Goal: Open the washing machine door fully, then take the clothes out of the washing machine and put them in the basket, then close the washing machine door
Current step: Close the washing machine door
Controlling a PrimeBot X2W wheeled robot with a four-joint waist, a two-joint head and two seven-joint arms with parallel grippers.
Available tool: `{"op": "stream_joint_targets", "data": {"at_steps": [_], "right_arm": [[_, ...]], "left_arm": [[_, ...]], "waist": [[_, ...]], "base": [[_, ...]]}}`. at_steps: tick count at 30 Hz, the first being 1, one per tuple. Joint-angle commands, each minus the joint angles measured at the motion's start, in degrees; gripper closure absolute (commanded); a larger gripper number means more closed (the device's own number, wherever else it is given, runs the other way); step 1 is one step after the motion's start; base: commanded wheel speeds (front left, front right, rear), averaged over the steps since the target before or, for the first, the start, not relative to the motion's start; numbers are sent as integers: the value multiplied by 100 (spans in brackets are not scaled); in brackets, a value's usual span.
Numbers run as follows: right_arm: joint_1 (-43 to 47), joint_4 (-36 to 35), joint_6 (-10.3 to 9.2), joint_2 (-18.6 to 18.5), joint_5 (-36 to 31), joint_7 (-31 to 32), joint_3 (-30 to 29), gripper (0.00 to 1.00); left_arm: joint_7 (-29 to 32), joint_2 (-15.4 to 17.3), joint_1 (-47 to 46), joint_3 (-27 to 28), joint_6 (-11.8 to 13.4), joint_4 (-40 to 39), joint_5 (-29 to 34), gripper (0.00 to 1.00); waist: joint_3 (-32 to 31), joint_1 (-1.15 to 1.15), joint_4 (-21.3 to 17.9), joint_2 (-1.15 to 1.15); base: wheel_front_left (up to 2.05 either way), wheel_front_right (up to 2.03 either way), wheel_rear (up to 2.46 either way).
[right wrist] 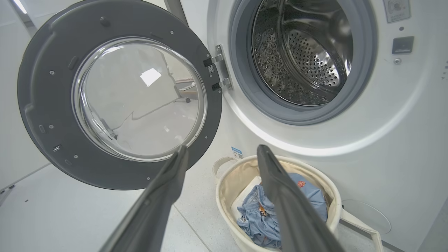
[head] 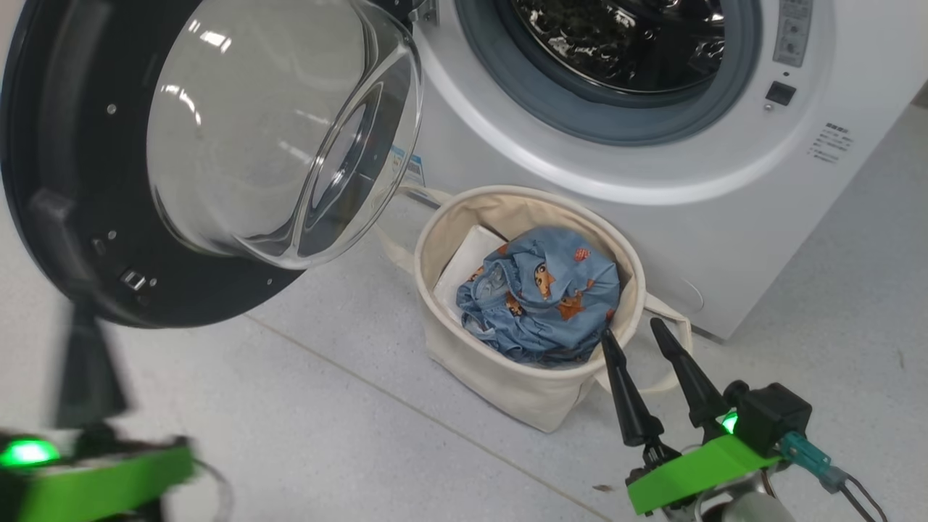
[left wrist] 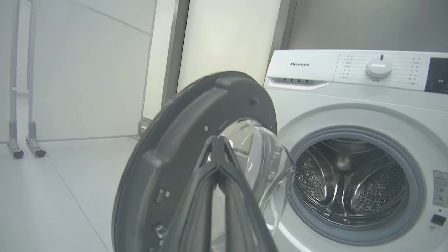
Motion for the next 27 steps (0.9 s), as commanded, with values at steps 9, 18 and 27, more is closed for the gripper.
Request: {"op": "stream_joint_targets", "data": {"at_steps": [9,18,27], "right_arm": [[-219,-150,6,13,-77,-70,122,0],[-380,-106,6,13,-155,-70,121,0],[-617,-78,6,13,-296,-70,201,0]], "left_arm": [[-19,588,-563,2093,-551,-623,-822,100],[924,2485,-1506,2982,-665,1404,-2730,100],[1856,3471,-2611,3297,-677,3263,-4849,100]], "waist": [[102,0,-57,0],[370,0,-283,0],[760,0,-636,0]], "base": [[0,0,0],[0,0,0],[0,0,0]]}}
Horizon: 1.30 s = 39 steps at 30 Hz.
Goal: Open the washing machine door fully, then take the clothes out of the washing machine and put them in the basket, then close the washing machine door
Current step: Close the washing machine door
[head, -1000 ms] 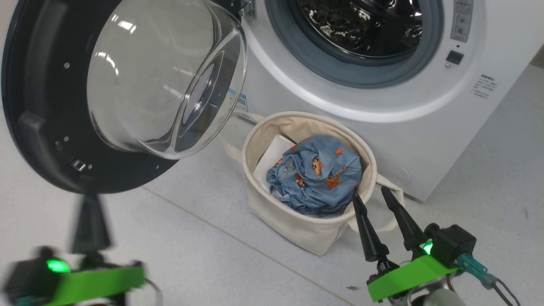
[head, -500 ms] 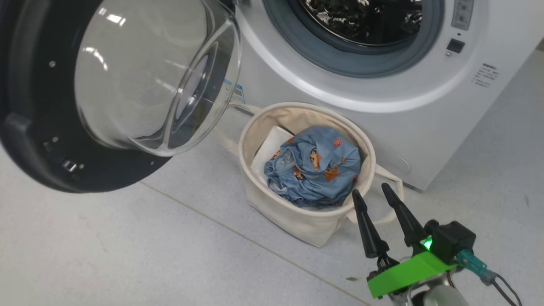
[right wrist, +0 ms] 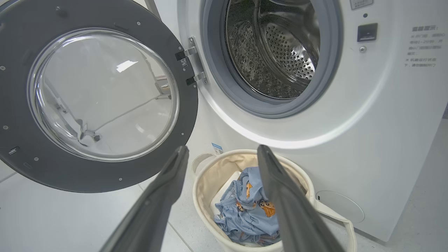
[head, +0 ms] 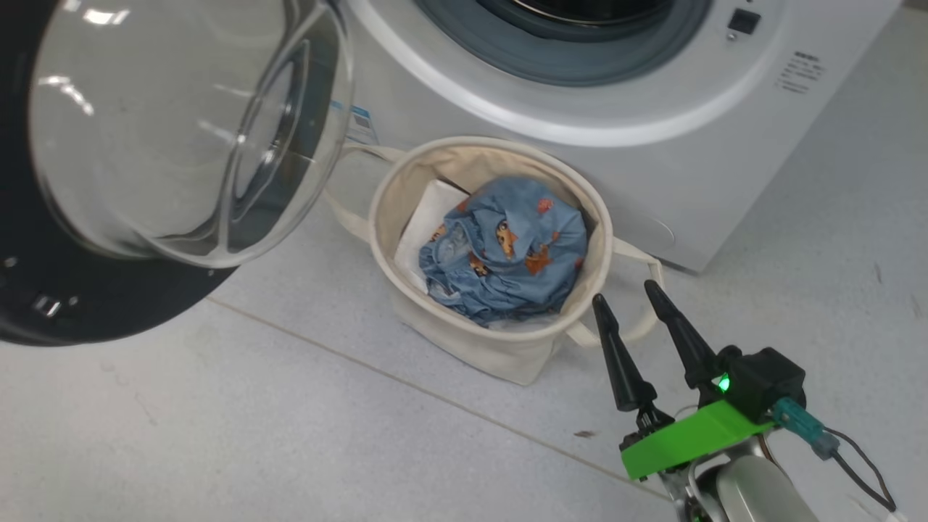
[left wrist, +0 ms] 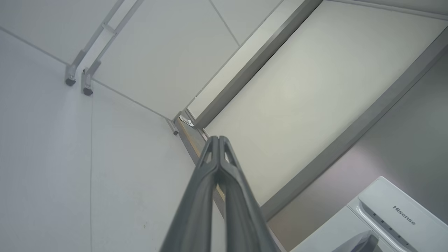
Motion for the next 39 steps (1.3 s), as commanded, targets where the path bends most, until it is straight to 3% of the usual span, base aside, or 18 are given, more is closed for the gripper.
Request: {"op": "stream_joint_targets", "data": {"at_steps": [1,8,19,28,39], "right_arm": [[-189,-160,6,14,-78,-70,120,0],[-294,-178,6,14,-119,-70,75,0],[-340,-171,6,14,-128,-70,54,0],[-343,-171,6,14,-116,-70,66,0],[-343,-109,6,14,-66,-70,76,0]], "left_arm": [[398,536,-359,277,-37,192,-467,100],[1671,869,-647,155,-38,757,-1456,100],[2911,766,-660,-222,-38,955,-2091,100],[3892,610,-658,-582,271,718,-2430,100],[4428,437,-318,-723,647,34,-2575,100]], "waist": [[159,0,-167,0],[339,0,-451,0],[386,0,-632,0],[416,0,-635,0],[332,0,-643,0]], "base": [[0,0,0],[0,0,0],[0,0,0],[0,0,0],[0,0,0]]}}
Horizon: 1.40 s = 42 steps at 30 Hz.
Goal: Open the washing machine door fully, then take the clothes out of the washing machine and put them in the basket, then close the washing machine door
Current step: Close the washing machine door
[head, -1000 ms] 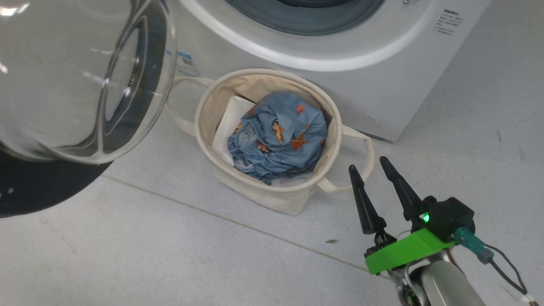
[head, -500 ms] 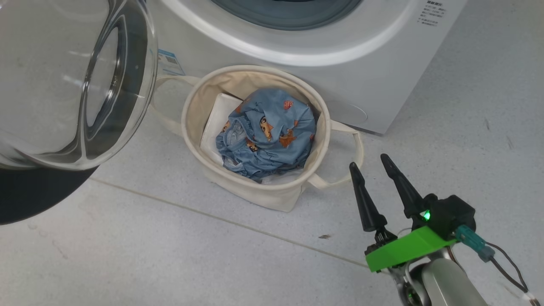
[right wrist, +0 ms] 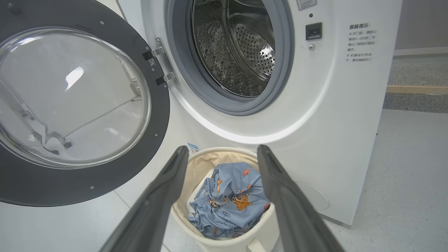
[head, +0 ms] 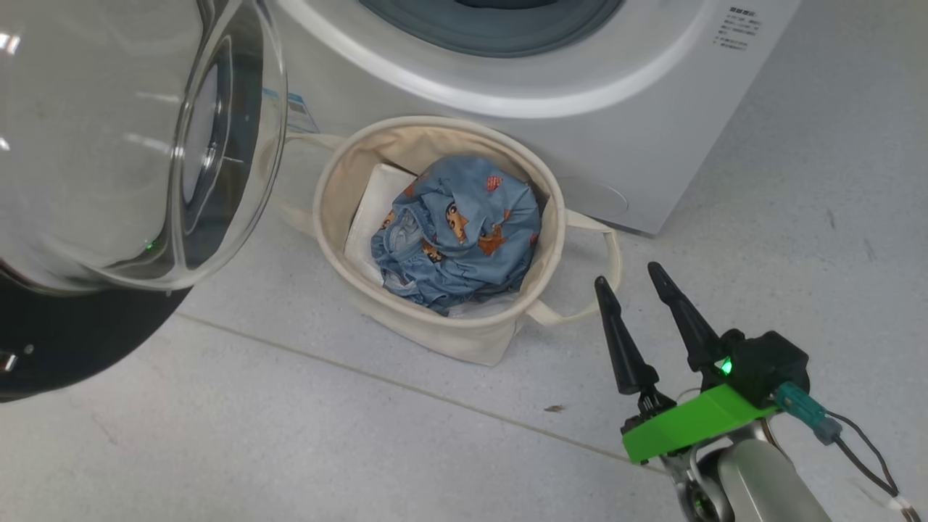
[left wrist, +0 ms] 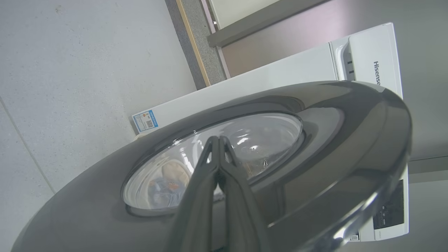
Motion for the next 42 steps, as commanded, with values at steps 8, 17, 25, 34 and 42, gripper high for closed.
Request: {"op": "stream_joint_targets", "data": {"at_steps": [8,17,25,34,42], "right_arm": [[-12,-121,6,22,154,-70,139,0],[20,-110,6,22,241,-70,143,0],[45,-137,6,22,375,-70,163,0],[-61,-165,6,22,431,-70,83,0],[-105,-190,6,22,512,-70,43,0]], "left_arm": [[474,199,728,-185,-23,-1142,144,100],[552,-128,1254,-659,-134,-2174,473,100],[591,-538,1354,-1106,-127,-2793,506,100],[414,-997,1244,-1547,-204,-3020,615,100],[333,-1427,1064,-1974,-319,-3084,597,100]], "waist": [[-179,0,-69,0],[-325,0,-111,0],[-427,0,-235,0],[-327,0,-510,0],[-295,0,-761,0]], "base": [[0,0,0],[0,0,0],[0,0,0],[0,0,0],[0,0,0]]}}
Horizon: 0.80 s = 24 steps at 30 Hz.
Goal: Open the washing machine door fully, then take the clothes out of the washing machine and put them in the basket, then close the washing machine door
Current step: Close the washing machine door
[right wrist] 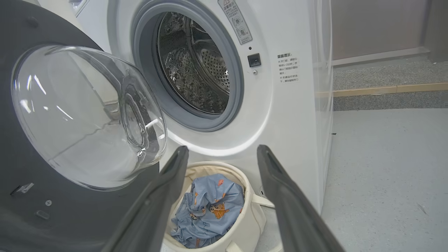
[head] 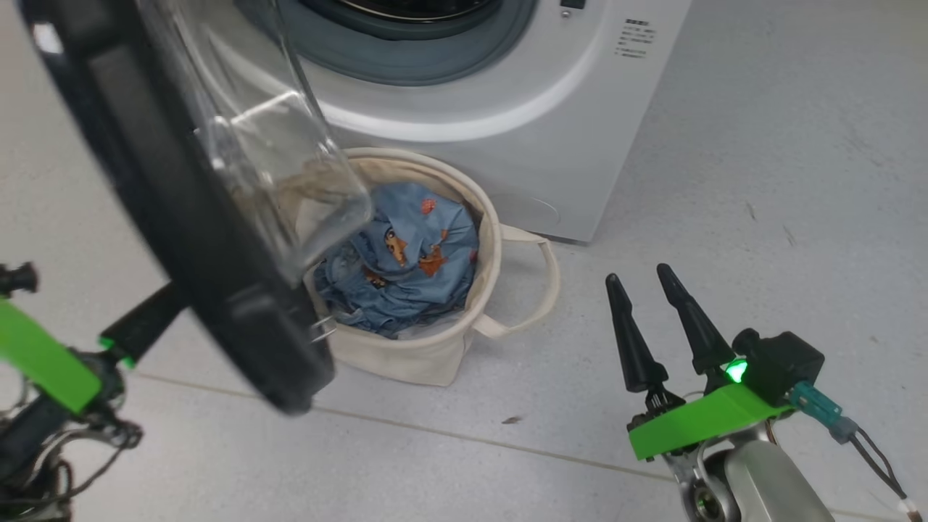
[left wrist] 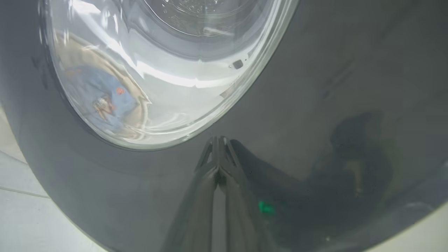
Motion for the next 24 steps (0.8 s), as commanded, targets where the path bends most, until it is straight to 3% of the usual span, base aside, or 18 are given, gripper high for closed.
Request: {"op": "stream_joint_targets", "data": {"at_steps": [1,14,24], "right_arm": [[-146,-214,6,22,47,-70,114,0],[-193,-223,6,22,108,-70,61,0],[-206,-226,6,22,168,-70,61,0]], "left_arm": [[0,66,-301,102,-91,-246,-5,100],[-574,-700,-988,-523,-346,591,253,100],[-910,-930,-1480,-712,-423,1165,293,100]], "waist": [[16,0,-71,0],[78,0,-435,0],[122,0,-624,0]], "base": [[0,0,0],[0,0,0],[0,0,0]]}}
